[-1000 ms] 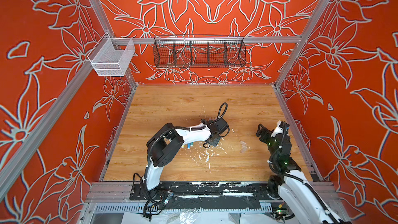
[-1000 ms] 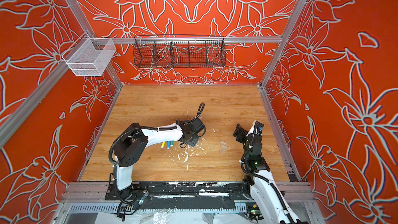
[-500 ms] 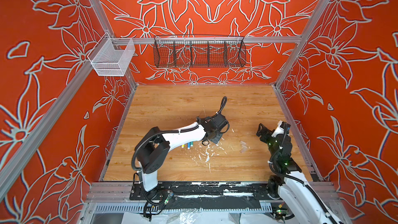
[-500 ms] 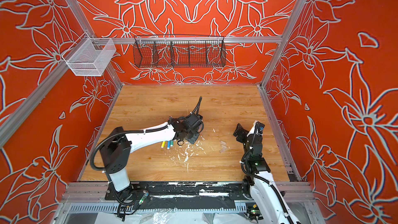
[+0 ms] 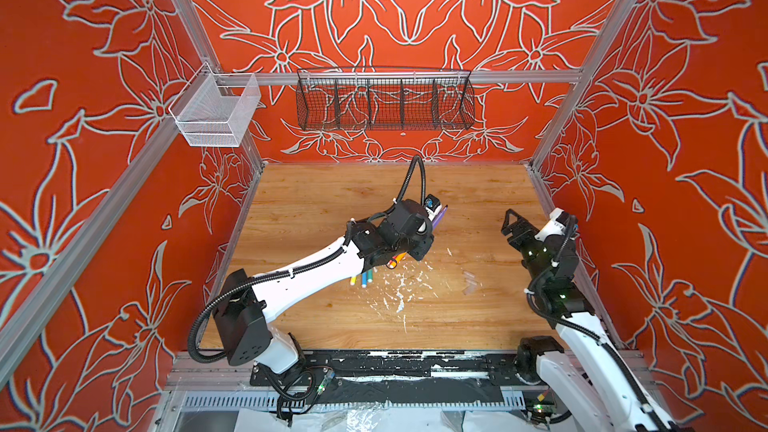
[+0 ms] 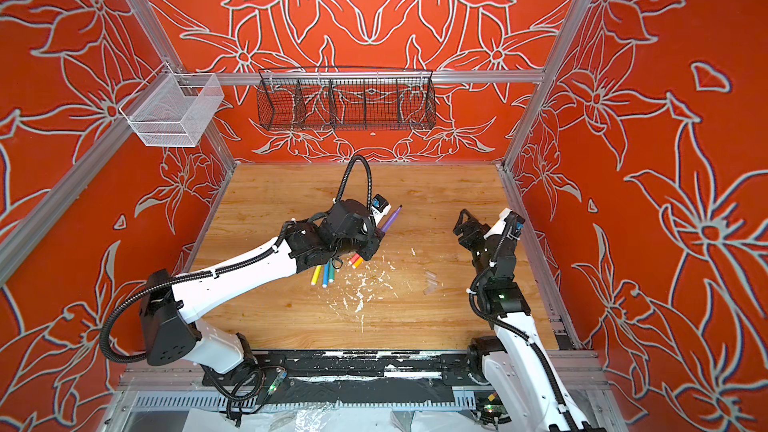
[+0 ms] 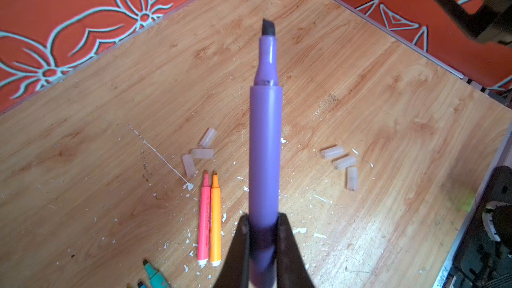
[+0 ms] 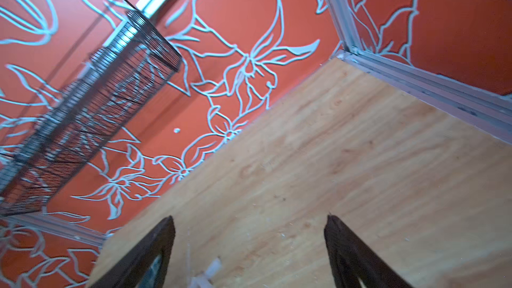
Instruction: Insert the pens into the pen caps
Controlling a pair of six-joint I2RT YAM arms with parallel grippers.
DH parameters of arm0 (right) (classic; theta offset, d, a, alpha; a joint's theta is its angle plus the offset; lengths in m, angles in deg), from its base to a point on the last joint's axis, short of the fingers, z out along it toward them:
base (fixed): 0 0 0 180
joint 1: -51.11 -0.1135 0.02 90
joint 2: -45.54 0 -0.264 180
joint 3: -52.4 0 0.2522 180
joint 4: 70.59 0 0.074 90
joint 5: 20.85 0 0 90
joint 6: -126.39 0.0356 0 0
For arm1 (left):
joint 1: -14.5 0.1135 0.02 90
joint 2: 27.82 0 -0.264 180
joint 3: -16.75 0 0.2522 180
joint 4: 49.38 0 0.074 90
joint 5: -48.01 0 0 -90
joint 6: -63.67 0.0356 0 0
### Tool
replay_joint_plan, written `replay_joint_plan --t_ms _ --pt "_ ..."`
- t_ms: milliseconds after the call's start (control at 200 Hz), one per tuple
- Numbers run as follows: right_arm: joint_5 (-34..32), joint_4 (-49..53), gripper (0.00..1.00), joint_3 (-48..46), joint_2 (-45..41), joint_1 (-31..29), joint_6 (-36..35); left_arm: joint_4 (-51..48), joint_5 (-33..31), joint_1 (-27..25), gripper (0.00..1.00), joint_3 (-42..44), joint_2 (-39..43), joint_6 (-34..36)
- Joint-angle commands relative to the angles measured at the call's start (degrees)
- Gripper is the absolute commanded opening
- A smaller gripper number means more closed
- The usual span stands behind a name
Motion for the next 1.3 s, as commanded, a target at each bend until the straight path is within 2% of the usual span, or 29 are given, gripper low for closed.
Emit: replay_joint_plan --t_ms 0,100,200,280,405,560,691,896,1061,1191,1296 --pt "6.13 1.31 0.86 2.88 -1.64 0.1 4.28 4.91 3.06 -0.3 0.0 -1.46 1.67 5.93" --pt "12.57 4.32 0.86 5.34 -4.11 0.1 5.42 5.2 5.41 -0.28 0.0 -1.4 3.2 7.4" --pt "21.99 -6.17 0.87 1.71 -5.83 -0.1 11.12 4.33 8.26 -0.29 0.0 -0.73 5.85 8.06" --pt "25.45 -8.89 0.87 1.46 -5.58 -0.87 14.8 5.49 10.75 -0.25 0.0 1.04 8.24 9.57" --pt "29.92 -9.45 0.86 3.04 -4.51 -4.24 15.5 6.96 12.36 -0.3 0.0 2.08 10.7 10.02" --pt "28.2 -7.98 0.86 6.18 -3.28 -12.51 10.94 7.82 16.81 -0.3 0.0 2.42 11.09 9.89" --pt "28.3 -9.26 0.84 8.52 -0.83 -17.15 9.89 6.59 14.47 -0.26 0.0 1.31 9.47 9.06" --pt "29.12 -11.49 0.78 9.99 3.53 -19.3 10.79 4.74 15.97 -0.3 0.0 0.54 10.0 8.57" --pt "29.7 -12.96 0.73 10.35 4.63 -20.52 11.45 4.15 13.9 -0.3 0.0 1.32 11.03 7.39" --pt "29.84 -13.67 0.6 10.35 5.08 -21.72 11.93 4.03 16.08 -0.3 0.0 2.13 12.04 7.01" --pt "30.47 -15.13 0.44 10.44 5.49 -23.29 12.0 4.13 16.52 -0.3 0.0 2.59 12.31 7.14"
